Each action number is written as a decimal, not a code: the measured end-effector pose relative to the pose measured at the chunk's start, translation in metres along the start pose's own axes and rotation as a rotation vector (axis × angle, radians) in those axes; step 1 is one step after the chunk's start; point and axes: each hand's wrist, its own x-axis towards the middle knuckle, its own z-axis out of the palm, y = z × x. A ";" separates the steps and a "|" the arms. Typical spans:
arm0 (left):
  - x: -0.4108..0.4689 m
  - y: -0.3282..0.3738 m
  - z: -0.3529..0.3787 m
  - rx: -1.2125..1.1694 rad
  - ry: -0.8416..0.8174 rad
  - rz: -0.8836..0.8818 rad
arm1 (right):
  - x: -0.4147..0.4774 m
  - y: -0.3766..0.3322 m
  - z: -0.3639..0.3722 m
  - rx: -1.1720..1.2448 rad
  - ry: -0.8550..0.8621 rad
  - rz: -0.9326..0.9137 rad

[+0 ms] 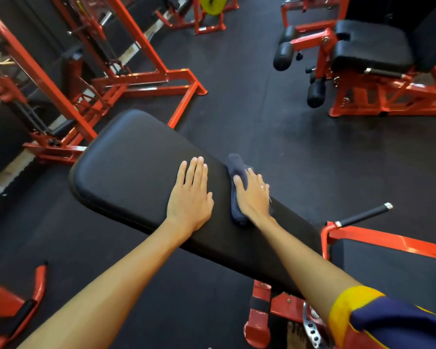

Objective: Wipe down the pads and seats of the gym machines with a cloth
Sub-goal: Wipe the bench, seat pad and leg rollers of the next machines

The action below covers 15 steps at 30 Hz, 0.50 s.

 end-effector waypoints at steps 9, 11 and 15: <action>0.008 0.005 0.003 -0.009 0.033 0.007 | 0.043 -0.006 -0.008 -0.047 -0.132 -0.023; 0.010 0.006 0.004 -0.017 0.034 0.003 | 0.050 0.018 -0.013 -0.065 -0.167 0.156; 0.013 0.008 0.002 -0.010 0.023 -0.010 | 0.057 -0.013 -0.007 -0.044 -0.154 0.126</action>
